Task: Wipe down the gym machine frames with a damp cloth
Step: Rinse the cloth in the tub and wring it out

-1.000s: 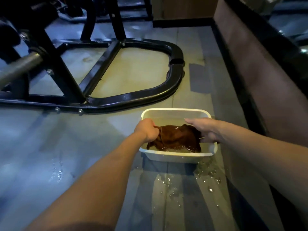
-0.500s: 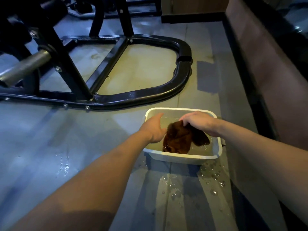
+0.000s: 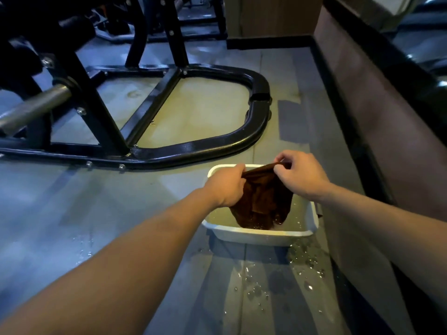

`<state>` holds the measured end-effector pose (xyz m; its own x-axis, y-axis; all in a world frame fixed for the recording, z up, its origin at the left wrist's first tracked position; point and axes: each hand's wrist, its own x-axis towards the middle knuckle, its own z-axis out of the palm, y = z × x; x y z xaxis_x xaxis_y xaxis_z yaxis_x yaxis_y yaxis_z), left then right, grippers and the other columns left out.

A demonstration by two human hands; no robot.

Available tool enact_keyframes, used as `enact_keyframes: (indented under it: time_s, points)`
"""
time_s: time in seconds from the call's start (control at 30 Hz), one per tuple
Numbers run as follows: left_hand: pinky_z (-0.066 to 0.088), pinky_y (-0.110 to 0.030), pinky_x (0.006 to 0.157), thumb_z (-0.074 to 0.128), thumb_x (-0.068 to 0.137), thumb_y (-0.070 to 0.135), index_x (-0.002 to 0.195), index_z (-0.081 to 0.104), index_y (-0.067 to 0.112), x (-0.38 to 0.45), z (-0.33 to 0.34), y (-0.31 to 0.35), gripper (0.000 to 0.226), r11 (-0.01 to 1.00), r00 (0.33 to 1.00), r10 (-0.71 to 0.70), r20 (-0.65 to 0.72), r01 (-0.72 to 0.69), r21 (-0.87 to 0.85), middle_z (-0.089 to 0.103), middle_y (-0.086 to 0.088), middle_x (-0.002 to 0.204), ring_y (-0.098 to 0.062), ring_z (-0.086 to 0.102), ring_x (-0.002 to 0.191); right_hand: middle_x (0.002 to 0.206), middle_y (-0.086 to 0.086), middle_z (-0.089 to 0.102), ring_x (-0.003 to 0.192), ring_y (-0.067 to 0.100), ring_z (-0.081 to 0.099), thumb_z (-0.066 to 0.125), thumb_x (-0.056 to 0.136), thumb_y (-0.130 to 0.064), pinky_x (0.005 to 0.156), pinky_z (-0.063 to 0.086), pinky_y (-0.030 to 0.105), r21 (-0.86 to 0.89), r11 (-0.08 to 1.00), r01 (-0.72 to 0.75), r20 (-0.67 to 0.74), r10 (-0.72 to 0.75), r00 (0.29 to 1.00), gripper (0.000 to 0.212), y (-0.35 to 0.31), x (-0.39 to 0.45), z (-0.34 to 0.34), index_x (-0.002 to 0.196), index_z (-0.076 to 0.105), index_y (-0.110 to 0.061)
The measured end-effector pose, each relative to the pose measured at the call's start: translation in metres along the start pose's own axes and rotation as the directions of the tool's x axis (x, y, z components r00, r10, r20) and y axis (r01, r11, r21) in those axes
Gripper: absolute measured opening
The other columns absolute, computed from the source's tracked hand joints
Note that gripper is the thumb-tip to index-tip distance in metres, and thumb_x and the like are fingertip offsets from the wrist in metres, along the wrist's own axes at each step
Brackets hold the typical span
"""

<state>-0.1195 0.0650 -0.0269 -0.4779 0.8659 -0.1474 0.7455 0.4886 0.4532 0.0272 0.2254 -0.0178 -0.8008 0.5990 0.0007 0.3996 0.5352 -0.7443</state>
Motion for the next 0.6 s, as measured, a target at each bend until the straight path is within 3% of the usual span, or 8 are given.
enact_keyframes:
  time_s: [0.07,0.13,0.23,0.3,0.37,0.43,0.5,0.6]
  points:
    - [0.056,-0.036,0.081,0.047,0.107,0.03,0.119,0.059,0.022,0.002,-0.003,-0.002,0.019,0.998,0.997,0.037,-0.064,-0.034,0.044,0.066,0.0,0.098,-0.018,0.063,0.089,0.091,-0.009,0.069,0.087,0.009,0.065,0.061,0.101,-0.026,0.066,0.052,0.019,-0.007,0.999,0.047,-0.075,-0.048,0.996,0.009,-0.001,-0.005,-0.001,0.102,0.069,-0.03]
    - [0.058,-0.036,0.08,0.048,0.107,0.032,0.115,0.064,0.024,0.002,-0.002,-0.009,0.019,0.989,0.992,0.093,-0.086,-0.082,0.123,0.065,0.002,0.095,-0.017,0.063,0.086,0.094,-0.012,0.068,0.089,0.008,0.065,0.062,0.101,-0.027,0.069,0.053,0.018,-0.076,0.992,0.105,-0.046,-0.109,0.993,0.009,0.002,-0.003,0.0,0.107,0.067,-0.032]
    - [0.054,-0.031,0.078,0.054,0.104,0.028,0.11,0.07,0.023,0.003,0.0,-0.02,0.017,0.954,0.995,0.101,0.025,-0.104,0.28,0.063,-0.001,0.098,-0.019,0.063,0.087,0.102,-0.013,0.067,0.098,0.009,0.064,0.065,0.099,-0.029,0.078,0.053,0.018,-0.189,0.978,0.087,0.259,-0.036,0.965,0.016,0.018,-0.002,0.006,0.114,0.063,-0.033]
    - [0.049,-0.03,0.078,0.057,0.102,0.023,0.111,0.07,0.02,0.003,0.005,-0.025,0.016,0.935,0.992,0.052,0.111,-0.088,0.345,0.065,-0.003,0.1,-0.02,0.062,0.092,0.108,-0.009,0.068,0.104,0.012,0.065,0.065,0.098,-0.032,0.088,0.054,0.026,-0.395,0.915,0.084,0.41,0.095,0.907,0.019,0.035,-0.006,0.013,0.118,0.062,-0.033]
    - [0.052,-0.031,0.083,0.059,0.102,0.021,0.112,0.07,0.018,0.001,0.011,-0.026,0.015,0.933,0.985,0.001,0.172,-0.063,0.354,0.067,-0.003,0.1,-0.021,0.063,0.094,0.114,-0.006,0.066,0.109,0.017,0.063,0.061,0.099,-0.029,0.094,0.053,0.032,-0.607,0.774,0.181,0.433,0.13,0.892,0.022,0.048,-0.009,0.017,0.121,0.064,-0.033]
    - [0.05,-0.029,0.081,0.06,0.101,0.02,0.11,0.07,0.018,-0.001,0.02,-0.028,0.014,0.936,0.975,-0.026,0.219,-0.053,0.347,0.067,-0.003,0.098,-0.021,0.064,0.093,0.115,-0.002,0.066,0.107,0.02,0.061,0.056,0.1,-0.025,0.091,0.051,0.033,-0.691,0.688,0.222,0.409,0.118,0.905,0.022,0.054,-0.01,0.023,0.118,0.067,-0.032]
    - [0.046,-0.028,0.078,0.06,0.1,0.021,0.11,0.069,0.018,-0.001,0.029,-0.03,0.014,0.941,0.966,-0.035,0.256,-0.054,0.333,0.066,-0.003,0.096,-0.02,0.062,0.092,0.114,0.001,0.066,0.104,0.023,0.061,0.053,0.1,-0.023,0.084,0.048,0.032,-0.708,0.668,0.229,0.401,0.114,0.909,0.02,0.052,-0.009,0.031,0.114,0.066,-0.029]
    - [0.045,-0.029,0.078,0.06,0.1,0.02,0.112,0.068,0.017,-0.001,0.039,-0.033,0.015,0.937,0.952,-0.051,0.301,-0.058,0.343,0.063,-0.003,0.097,-0.02,0.06,0.092,0.122,0.002,0.065,0.113,0.024,0.061,0.057,0.101,-0.03,0.091,0.051,0.035,-0.696,0.672,0.253,0.438,0.119,0.891,0.026,0.048,-0.009,0.044,0.125,0.06,-0.022]
